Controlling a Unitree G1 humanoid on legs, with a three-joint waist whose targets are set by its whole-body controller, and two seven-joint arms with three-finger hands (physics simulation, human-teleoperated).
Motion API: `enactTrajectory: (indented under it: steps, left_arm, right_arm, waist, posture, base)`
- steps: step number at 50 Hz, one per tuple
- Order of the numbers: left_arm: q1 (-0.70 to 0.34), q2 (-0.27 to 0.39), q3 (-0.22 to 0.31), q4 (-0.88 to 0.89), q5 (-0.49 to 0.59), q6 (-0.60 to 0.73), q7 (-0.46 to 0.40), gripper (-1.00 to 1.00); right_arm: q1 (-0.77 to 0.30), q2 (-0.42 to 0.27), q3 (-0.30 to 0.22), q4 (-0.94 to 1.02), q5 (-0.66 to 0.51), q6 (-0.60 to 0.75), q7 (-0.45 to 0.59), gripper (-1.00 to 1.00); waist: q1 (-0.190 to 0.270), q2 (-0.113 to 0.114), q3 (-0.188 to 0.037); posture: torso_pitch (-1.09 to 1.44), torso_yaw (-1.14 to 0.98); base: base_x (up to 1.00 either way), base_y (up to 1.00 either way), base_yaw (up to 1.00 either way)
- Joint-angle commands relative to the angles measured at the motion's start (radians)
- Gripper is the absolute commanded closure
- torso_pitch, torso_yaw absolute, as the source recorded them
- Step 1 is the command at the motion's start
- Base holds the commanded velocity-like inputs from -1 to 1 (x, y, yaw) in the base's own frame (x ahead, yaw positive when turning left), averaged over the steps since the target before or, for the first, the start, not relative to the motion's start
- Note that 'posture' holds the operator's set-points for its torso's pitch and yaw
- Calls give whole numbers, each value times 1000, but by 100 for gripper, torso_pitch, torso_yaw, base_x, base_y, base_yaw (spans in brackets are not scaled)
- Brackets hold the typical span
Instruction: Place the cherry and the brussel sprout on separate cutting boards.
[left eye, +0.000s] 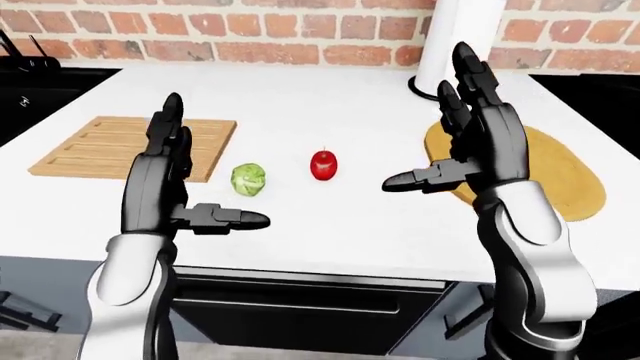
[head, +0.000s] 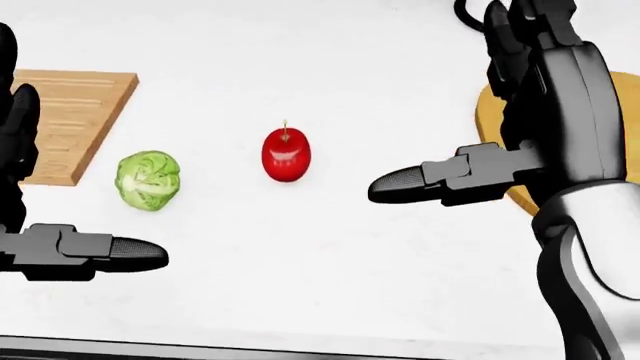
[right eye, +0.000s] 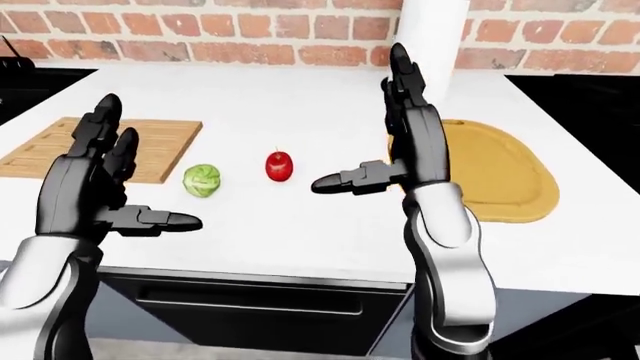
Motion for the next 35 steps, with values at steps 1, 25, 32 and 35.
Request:
enactTrajectory:
  steps: [1, 25, 32, 35]
  left_arm:
    - [-26, 7, -3, -31, 0, -34, 5, -100]
    - [-11, 19, 27, -35, -17, -42, 3, -100]
    - [-2, 19, 32, -38, -20, -48, 5, -100]
    - [1, 20, 41, -52, -26, -38, 2, -100]
  right_arm:
    - [-24, -7, -13, -26, -13, -39, -3, -100]
    - [-197, 53, 143, 130, -321, -16, 215, -100]
    - [-269, 106, 152, 273, -399, -67, 249, -100]
    - [-274, 119, 167, 335, -450, -108, 262, -100]
  waist:
    - [-1, 4, -24]
    - [-4, 15, -18]
    - [-4, 22, -18]
    - [-4, 23, -20]
  posture:
    - [0, 0]
    - [0, 0]
    - [0, 0]
    - [0, 0]
  base:
    - [0, 0, 0]
    - [0, 0, 0]
    - [0, 0, 0]
    - [0, 0, 0]
